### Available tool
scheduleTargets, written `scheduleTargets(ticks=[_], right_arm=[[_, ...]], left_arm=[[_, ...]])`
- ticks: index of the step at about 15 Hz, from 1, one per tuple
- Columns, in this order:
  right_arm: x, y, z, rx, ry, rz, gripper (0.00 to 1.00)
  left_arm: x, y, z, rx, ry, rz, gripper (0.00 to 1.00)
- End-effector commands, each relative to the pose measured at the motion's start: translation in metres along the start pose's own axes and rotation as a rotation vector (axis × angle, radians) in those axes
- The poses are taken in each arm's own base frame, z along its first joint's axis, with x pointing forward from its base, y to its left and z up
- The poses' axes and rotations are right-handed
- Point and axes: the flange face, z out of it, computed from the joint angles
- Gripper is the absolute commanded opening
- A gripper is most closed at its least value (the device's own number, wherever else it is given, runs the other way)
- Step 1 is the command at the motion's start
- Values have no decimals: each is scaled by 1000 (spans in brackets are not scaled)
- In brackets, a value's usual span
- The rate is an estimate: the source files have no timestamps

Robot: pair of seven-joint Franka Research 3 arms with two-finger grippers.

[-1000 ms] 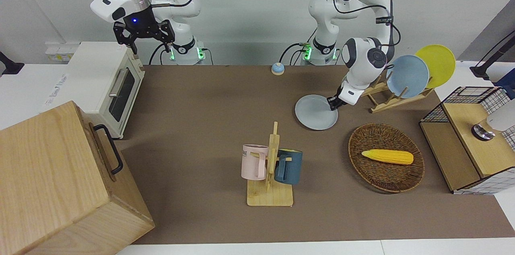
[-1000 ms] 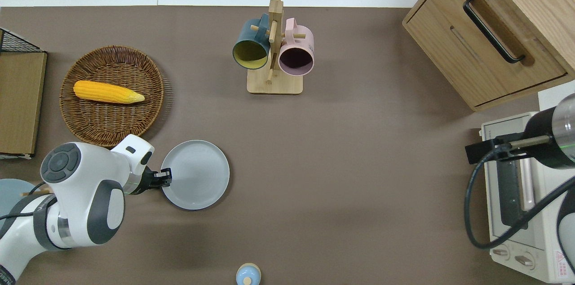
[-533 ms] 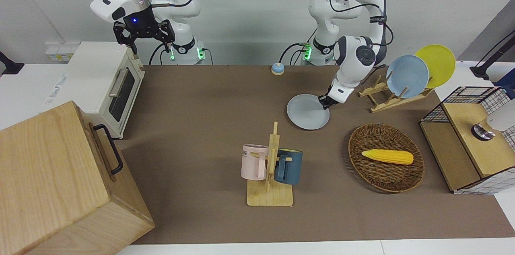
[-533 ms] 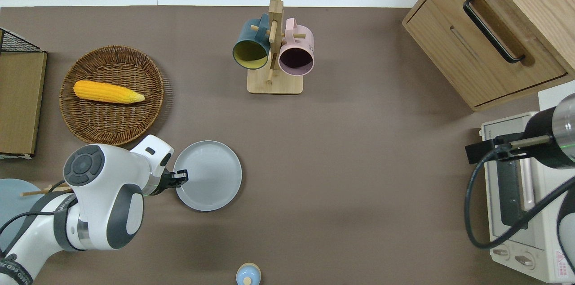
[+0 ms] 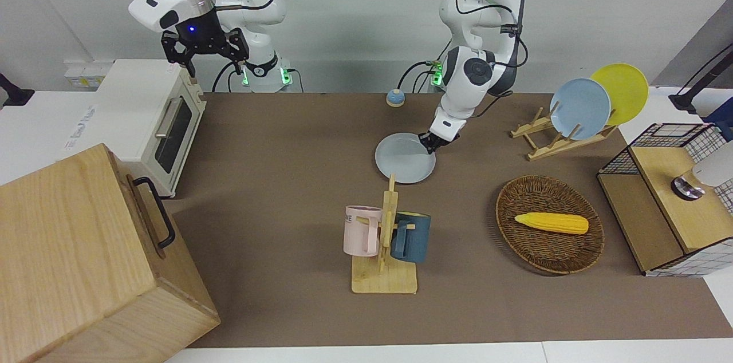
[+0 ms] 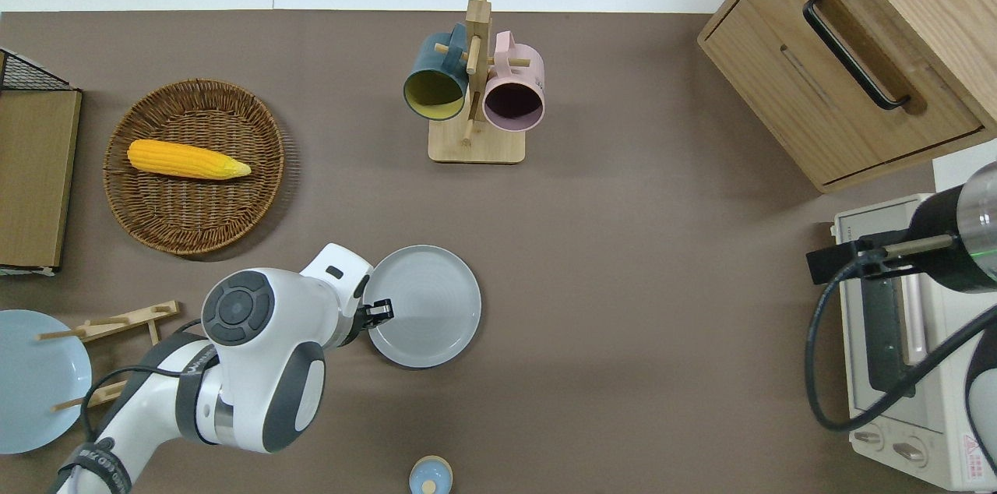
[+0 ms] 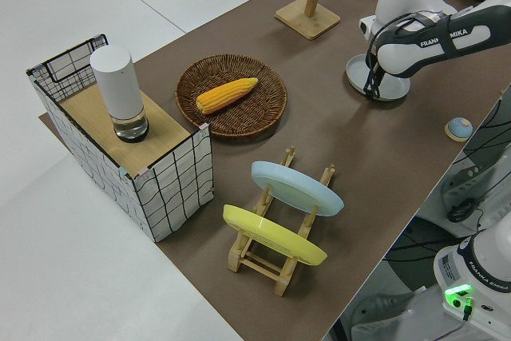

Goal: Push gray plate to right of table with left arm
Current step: 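Push the gray plate with the left gripper away from the basket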

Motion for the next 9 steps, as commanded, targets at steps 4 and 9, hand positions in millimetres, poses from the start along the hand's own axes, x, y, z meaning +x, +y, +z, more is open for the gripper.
scheduleTargets(ticks=[4,9], right_arm=[[-5,1,-2,-1,-6,-4,996],[-5,1,-2,-2,-6,-4,996]], left_arm=[[-14,42,20,-68,11,-27,0],[-38,99,45,-119,42,-64,0]])
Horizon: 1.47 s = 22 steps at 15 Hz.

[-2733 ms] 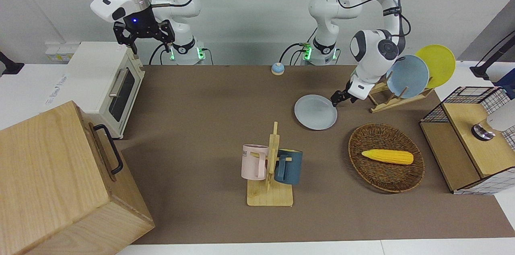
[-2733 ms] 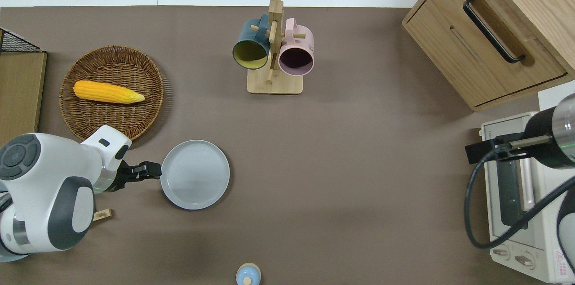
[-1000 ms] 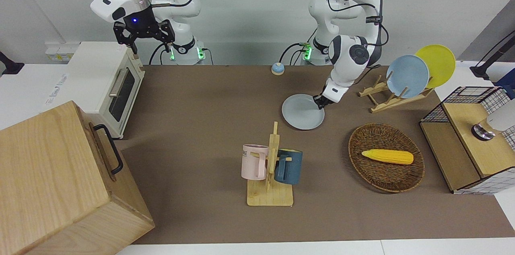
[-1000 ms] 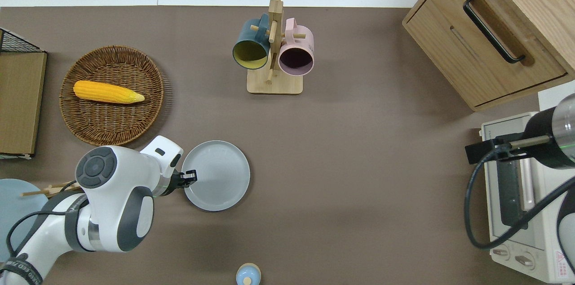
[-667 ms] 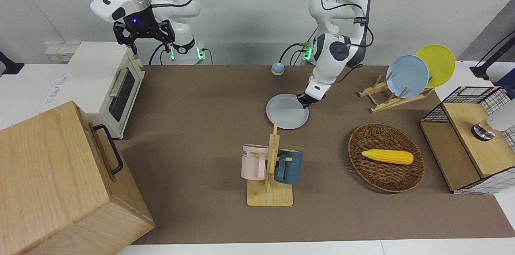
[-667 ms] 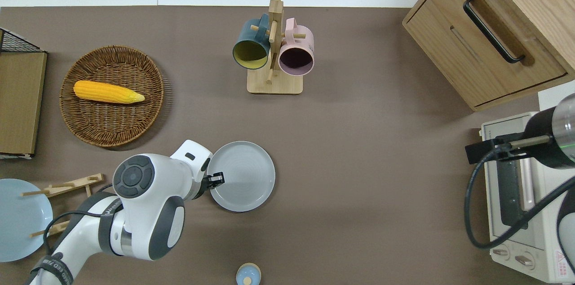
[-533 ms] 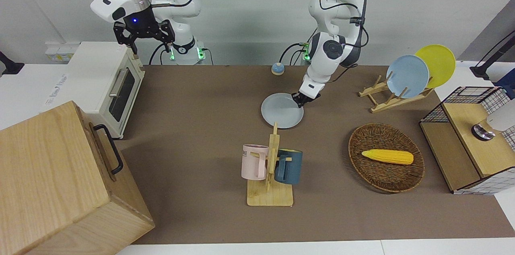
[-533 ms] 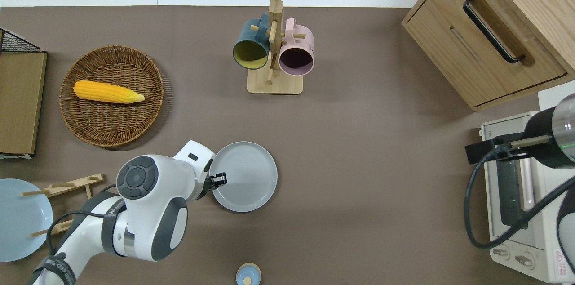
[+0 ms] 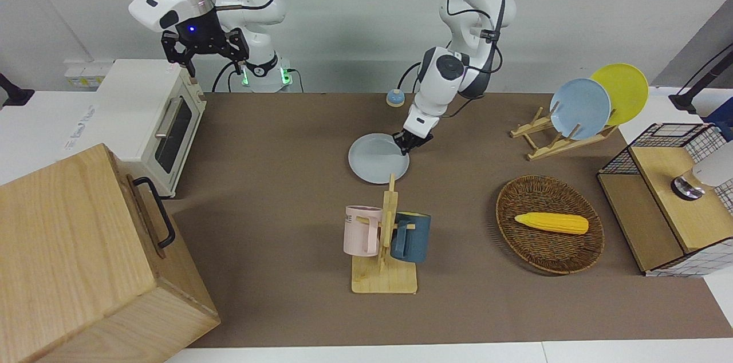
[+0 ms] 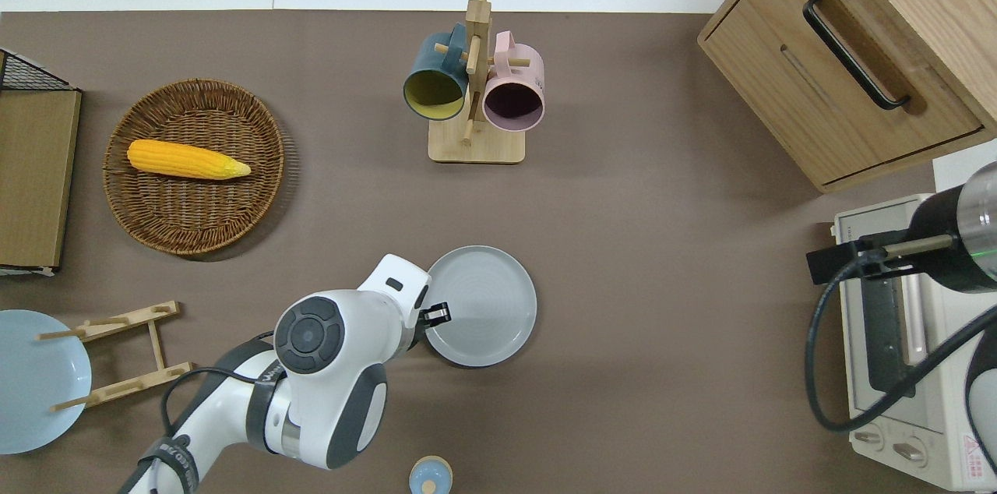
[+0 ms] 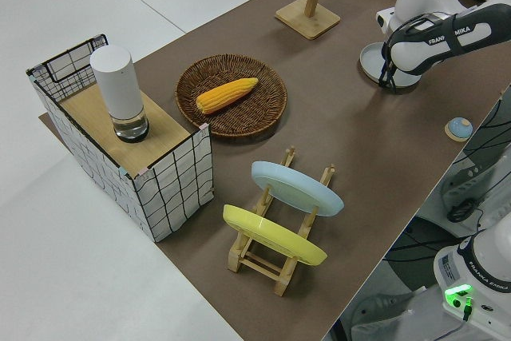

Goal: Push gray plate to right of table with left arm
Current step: 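Push the gray plate with the left gripper away from the basket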

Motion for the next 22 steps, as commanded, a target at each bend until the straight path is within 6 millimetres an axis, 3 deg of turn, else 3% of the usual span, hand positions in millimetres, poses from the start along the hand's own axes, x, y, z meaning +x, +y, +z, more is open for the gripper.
scheduleTargets(ticks=[1,9,16,18,20,22], right_arm=[[-5,1,-2,-1,-6,-4,996],[-5,1,-2,-1,-6,-4,996],[-5,1,-2,-2,-6,-4,996],[-5,1,-2,-2,-6,-4,996],[-5,1,-2,-2,-6,-4,996],[-5,1,-2,-2,-6,-4,996]], left_arm=[[-13,38,30,-40,-11,-48,0],[-30,93,25,-91,-10,-56,0],[-35,120,40,-123,-12,-50,0],[-38,121,41,-121,-14,-45,266],[-39,121,42,-117,-14,-40,683],[-40,121,41,-112,-16,-33,963]])
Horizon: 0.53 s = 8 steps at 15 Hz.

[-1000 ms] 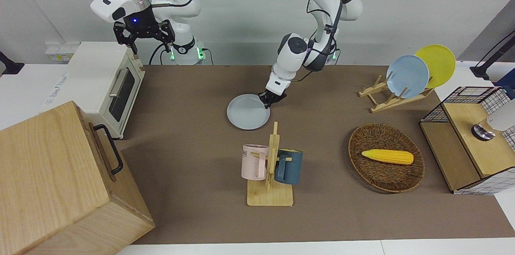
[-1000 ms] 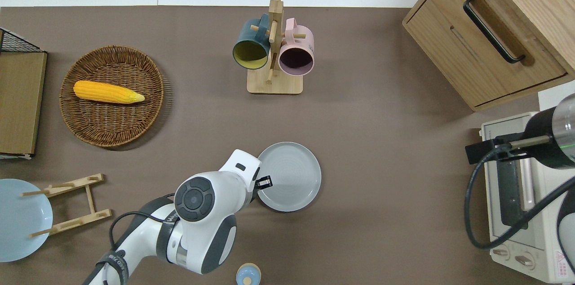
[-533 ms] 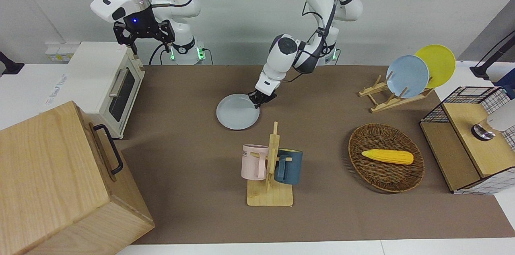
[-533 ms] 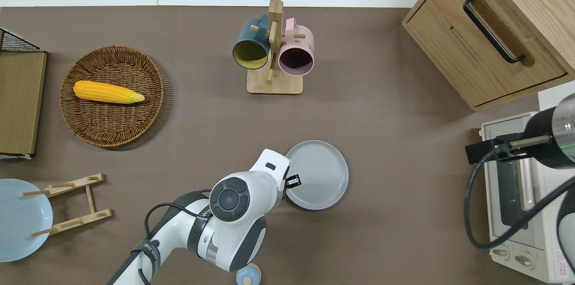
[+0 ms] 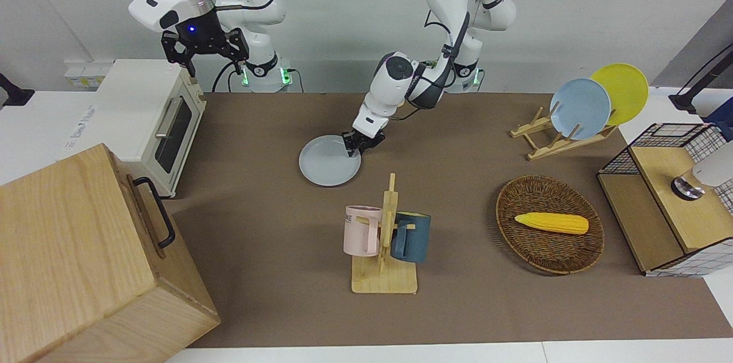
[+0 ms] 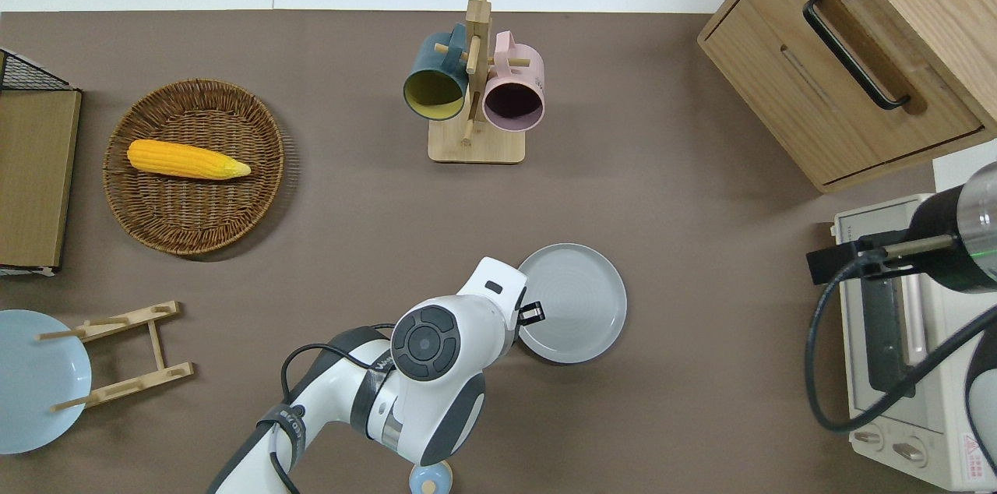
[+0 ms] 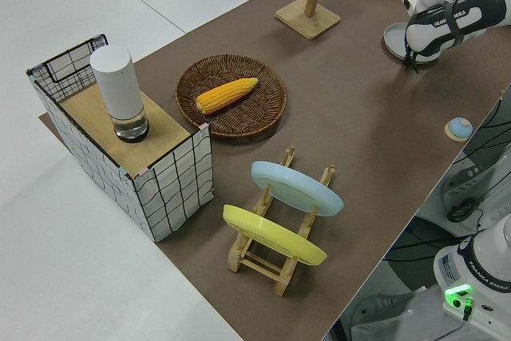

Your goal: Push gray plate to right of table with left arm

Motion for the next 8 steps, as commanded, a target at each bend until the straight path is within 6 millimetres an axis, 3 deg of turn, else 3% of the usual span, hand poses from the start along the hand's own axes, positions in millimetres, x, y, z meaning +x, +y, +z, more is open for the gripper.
scheduleTargets(ticks=[1,6,8], right_arm=[[-5,1,-2,-2,-6,-4,996],[-5,1,-2,-1,-6,-4,996],[-5,1,-2,-1,-6,-4,996]], left_arm=[[-1,1,4,3,-3,-10,987],[3,-4,-30,87,-8,53,991],[13,-15,-39,147,12,90,993]])
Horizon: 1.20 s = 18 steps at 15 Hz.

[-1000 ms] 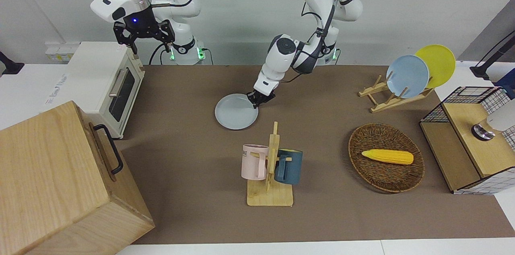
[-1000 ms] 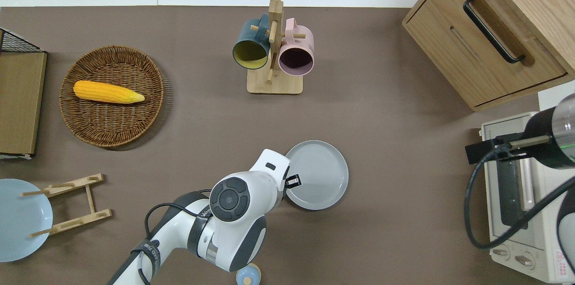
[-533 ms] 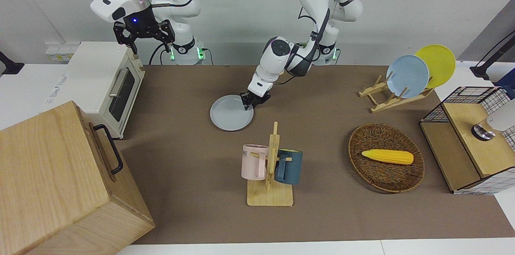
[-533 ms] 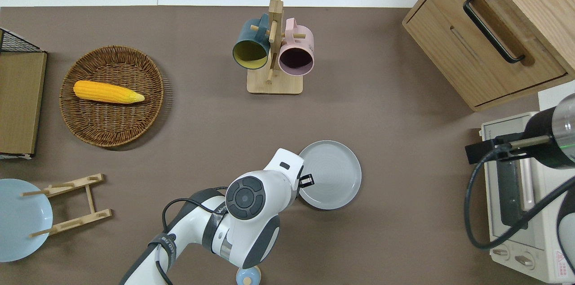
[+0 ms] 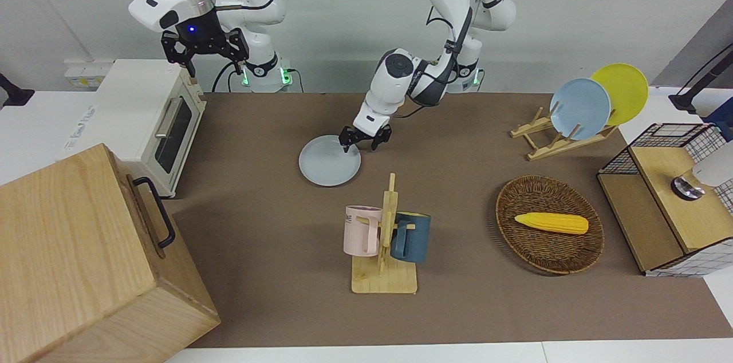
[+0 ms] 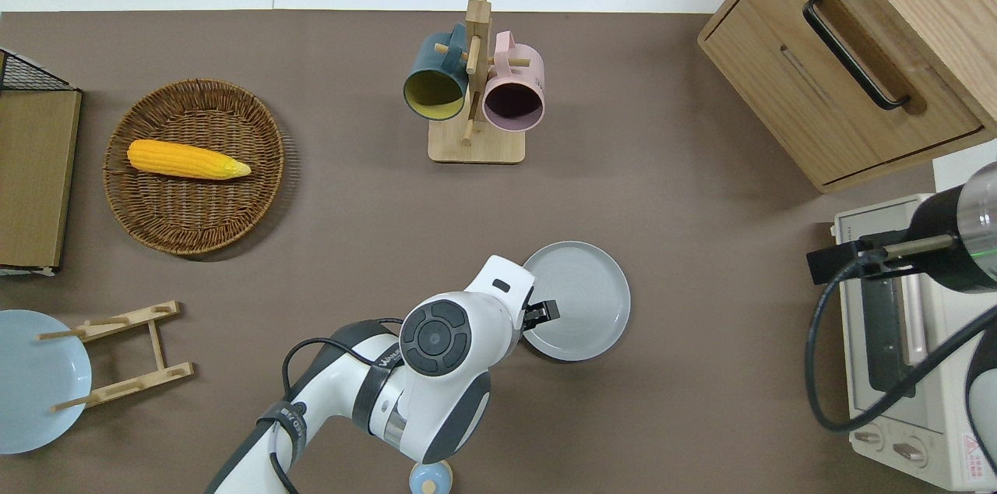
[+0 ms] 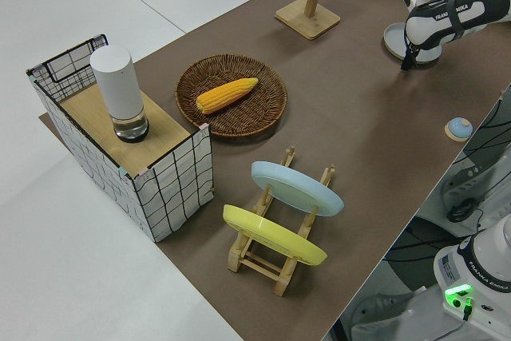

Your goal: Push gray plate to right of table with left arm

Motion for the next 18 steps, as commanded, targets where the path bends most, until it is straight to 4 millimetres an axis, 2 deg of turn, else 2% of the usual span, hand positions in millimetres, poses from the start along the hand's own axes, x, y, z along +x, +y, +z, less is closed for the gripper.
scheduleTargets(ticks=[1,4,7,11,16,18], right_arm=[[-5,1,-2,-2,-6,-4,996],[-5,1,-2,-2,-6,-4,996],[-5,1,-2,-2,-6,-4,996],[-5,1,-2,-1,-6,-4,996],[-5,1,-2,-2,-6,-4,996],[-5,1,-2,-1,-6,-4,996]], left_arm=[[15,-19,-29,94,35,49,991],[44,-47,-55,138,78,84,991],[78,-88,-100,163,101,132,993],[101,-126,-144,181,131,165,993],[134,-214,-223,239,133,215,993],[145,-231,-264,251,111,217,993]])
